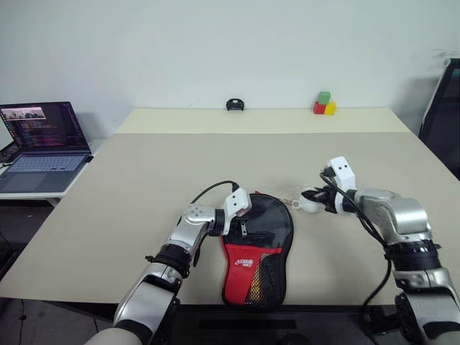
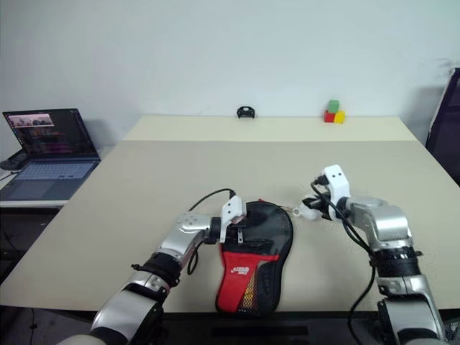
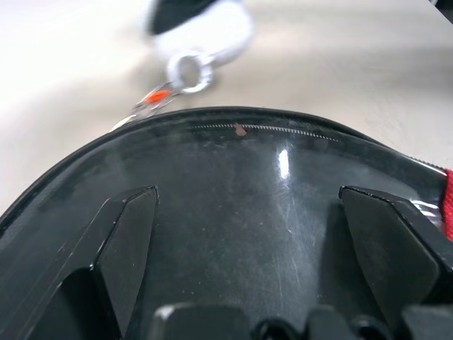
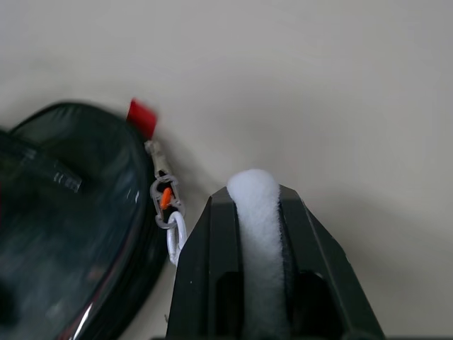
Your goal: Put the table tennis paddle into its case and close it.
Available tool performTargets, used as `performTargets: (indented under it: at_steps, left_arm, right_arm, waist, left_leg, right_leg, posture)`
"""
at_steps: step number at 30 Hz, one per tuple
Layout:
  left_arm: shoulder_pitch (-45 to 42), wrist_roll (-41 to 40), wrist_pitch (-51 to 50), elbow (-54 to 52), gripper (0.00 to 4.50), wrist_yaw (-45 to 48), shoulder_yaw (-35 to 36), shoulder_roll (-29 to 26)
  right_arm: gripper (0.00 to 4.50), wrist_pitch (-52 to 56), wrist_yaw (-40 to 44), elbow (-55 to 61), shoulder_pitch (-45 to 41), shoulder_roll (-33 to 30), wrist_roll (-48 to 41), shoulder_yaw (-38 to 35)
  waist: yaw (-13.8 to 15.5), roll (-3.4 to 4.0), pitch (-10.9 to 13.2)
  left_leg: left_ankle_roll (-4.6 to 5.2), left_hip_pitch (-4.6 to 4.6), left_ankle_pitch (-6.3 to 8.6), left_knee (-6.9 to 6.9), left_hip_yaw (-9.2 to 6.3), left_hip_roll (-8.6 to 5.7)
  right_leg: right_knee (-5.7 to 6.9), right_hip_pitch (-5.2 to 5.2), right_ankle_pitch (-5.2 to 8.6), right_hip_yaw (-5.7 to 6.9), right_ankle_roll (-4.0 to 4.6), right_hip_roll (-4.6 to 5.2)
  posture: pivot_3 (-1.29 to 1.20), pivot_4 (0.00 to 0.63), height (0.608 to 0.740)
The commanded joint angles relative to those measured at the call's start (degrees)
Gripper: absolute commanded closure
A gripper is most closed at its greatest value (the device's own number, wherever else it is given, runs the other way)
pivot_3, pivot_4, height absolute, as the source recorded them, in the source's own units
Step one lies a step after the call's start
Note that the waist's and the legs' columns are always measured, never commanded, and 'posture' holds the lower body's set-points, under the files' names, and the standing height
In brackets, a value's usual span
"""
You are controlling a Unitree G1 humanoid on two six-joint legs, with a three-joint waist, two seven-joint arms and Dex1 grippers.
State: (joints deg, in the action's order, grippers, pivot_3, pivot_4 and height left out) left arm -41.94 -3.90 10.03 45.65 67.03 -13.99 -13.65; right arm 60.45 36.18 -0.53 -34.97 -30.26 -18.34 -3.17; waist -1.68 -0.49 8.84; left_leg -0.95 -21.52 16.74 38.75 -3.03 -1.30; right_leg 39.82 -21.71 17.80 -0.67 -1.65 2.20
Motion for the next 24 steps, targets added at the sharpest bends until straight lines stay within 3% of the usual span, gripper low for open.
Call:
performTargets:
  at_steps: [1,6,24]
  left_arm:
    - [2.7,5.3,-0.4,6.6,0.0,0.1,-3.5,-1.3]
    - [1.9,5.6,0.5,8.2,0.0,-0.2,-4.1,-1.0]
    - [3.2,5.4,0.5,6.9,0.0,-0.1,-5.1,-0.6]
  right_arm:
    - [4.3,5.3,0.2,8.2,1.5,-3.3,-3.7,-4.2]
    - [4.3,11.8,1.4,15.2,5.4,-6.6,-8.6,-6.1]
    - [4.3,29.0,6.7,41.4,26.9,-10.2,-33.1,-13.1]
  waist:
    - [0.0,0.0,0.0]
    - [0.0,-0.08,0.0]
    - [0.4,-0.4,-0.3]
  left_leg:
    - [0.01,0.07,0.0,-0.01,0.0,0.0]
    - [0.03,0.67,0.01,-0.53,-0.04,0.0]
    - [0.04,0.66,0.01,-0.8,-0.08,0.01]
  right_leg:
    - [-0.02,0.07,0.0,-0.01,0.0,0.0]
    - [-0.49,0.66,-0.01,0.05,-0.05,-0.02]
    - [-0.91,0.76,-0.01,0.11,-0.12,-0.01]
  posture:
    - [0.0,0.15,0.74]
    - [0.0,0.15,0.74]
    - [0.0,0.15,0.74]
